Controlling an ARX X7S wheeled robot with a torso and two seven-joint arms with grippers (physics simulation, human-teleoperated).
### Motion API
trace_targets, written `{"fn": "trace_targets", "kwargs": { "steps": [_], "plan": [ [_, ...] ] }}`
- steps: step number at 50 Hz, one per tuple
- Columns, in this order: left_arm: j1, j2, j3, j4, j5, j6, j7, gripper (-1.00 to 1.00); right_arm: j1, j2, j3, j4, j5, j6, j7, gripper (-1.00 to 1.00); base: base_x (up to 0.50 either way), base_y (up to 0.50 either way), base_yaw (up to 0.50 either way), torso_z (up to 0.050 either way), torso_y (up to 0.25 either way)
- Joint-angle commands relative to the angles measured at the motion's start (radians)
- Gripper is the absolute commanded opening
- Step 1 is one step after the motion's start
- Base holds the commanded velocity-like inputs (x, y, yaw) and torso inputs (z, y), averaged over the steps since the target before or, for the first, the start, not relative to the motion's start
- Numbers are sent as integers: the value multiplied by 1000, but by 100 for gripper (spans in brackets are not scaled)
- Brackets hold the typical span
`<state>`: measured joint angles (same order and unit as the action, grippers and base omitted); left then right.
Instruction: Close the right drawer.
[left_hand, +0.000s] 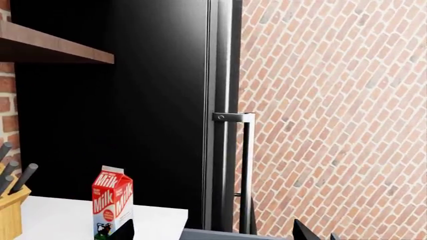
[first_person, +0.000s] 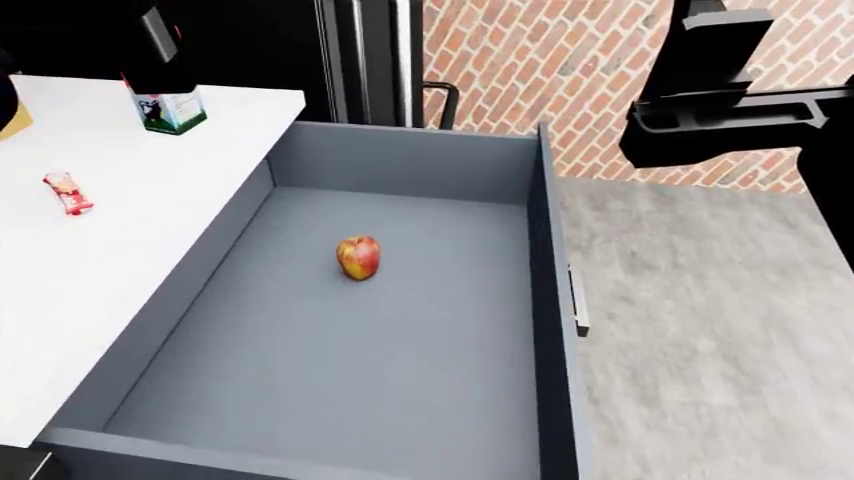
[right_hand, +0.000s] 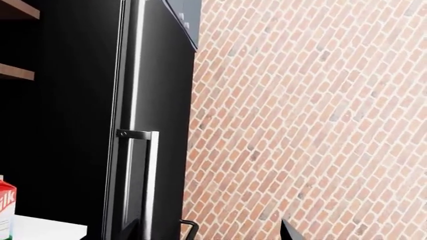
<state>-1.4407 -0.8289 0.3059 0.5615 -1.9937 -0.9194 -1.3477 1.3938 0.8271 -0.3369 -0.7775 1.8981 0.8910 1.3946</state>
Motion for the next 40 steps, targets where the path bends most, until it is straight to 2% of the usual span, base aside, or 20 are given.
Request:
{"fn": "trace_targets", "kwargs": {
  "steps": [1,21,26,37,40],
  "plan": [
    [-4,-3,5,-1,-2,4,1,100,-2,3,-5,4,-4,-4,2,100,0,0,0,0,0],
    [-6,-8,12,-1,1,11,7,100,6,-5,-25,-6,-7,5,-20,100,81,11,0,0,0],
    [-6,-8,14,2,0,14,6,100,13,-4,-56,1,-9,29,-5,100,406,56,0,0,0],
    [-6,-9,20,4,1,17,7,100,-39,2,3,-8,-36,-29,-54,100,4,-32,0,0,0],
    [-8,-9,21,4,0,19,6,100,-28,6,-23,7,-42,-4,-36,100,38,-276,0,0,0]
  ]
}}
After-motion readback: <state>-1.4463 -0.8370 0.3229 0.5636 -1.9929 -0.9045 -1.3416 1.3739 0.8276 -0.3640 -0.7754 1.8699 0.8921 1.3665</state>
